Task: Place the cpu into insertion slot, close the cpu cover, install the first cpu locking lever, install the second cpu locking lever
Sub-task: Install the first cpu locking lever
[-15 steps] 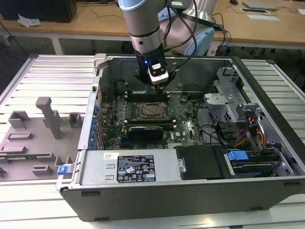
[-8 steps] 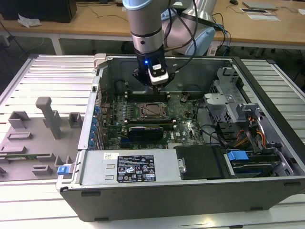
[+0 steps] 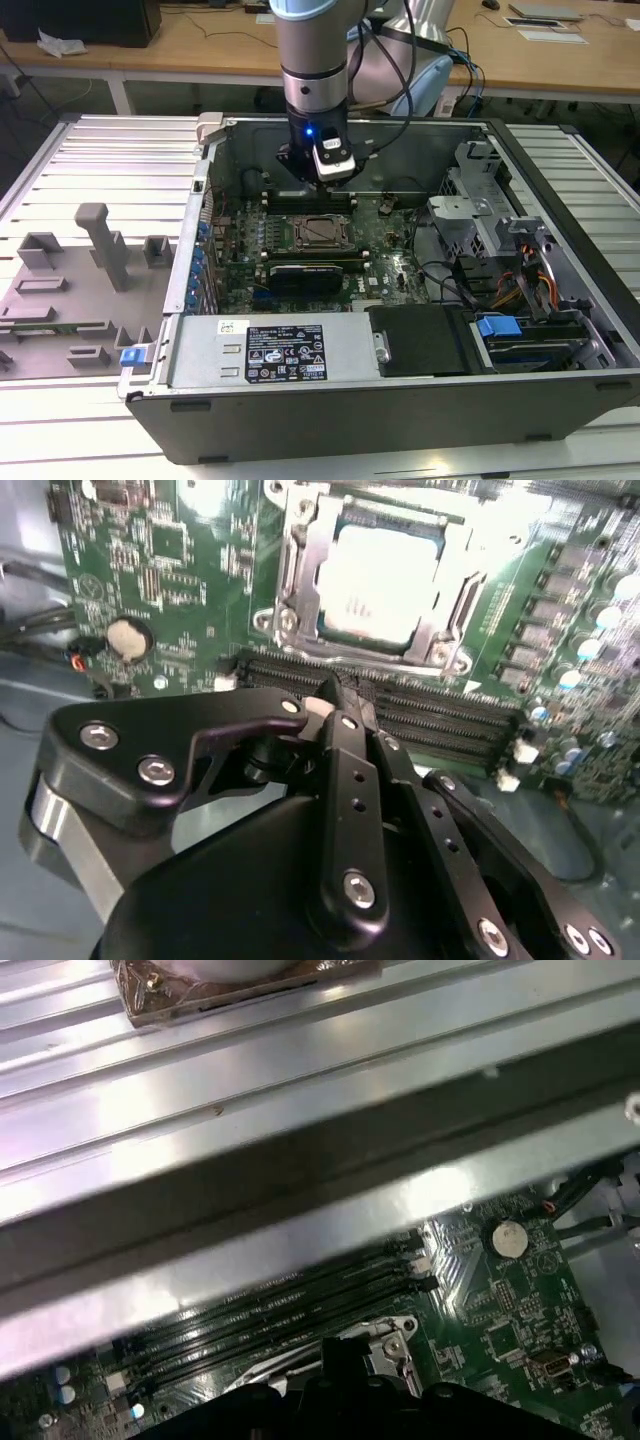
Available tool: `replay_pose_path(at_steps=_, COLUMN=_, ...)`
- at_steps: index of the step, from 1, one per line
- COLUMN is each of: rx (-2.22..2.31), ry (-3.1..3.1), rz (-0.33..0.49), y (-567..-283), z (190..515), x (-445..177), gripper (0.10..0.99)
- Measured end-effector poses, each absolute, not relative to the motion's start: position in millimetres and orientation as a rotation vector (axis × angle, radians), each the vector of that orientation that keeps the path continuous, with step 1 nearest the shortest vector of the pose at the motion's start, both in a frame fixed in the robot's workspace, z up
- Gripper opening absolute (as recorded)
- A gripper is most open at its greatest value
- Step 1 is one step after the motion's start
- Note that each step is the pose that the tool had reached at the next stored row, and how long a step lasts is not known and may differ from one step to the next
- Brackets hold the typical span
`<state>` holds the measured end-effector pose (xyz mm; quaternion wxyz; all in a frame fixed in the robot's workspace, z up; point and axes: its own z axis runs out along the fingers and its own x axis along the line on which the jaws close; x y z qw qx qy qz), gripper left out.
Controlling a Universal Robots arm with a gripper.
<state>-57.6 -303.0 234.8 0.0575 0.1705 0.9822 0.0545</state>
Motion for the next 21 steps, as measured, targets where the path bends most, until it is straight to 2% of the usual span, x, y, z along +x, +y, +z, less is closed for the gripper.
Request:
replay_pose_path(at_steps=4, rx=0.514, ry=2.976, rz=0.133, y=-313, z=235, x=-58, gripper=0.106)
replay_pose_path(at_steps=11, rx=0.49, ry=2.972, rz=0.028, y=-319, z=235, x=-57, gripper=0.106)
replay_pose_path(at_steps=21, rx=0.456, ry=2.977, rz=0.027, y=-328, z=234, x=-58, gripper=0.106)
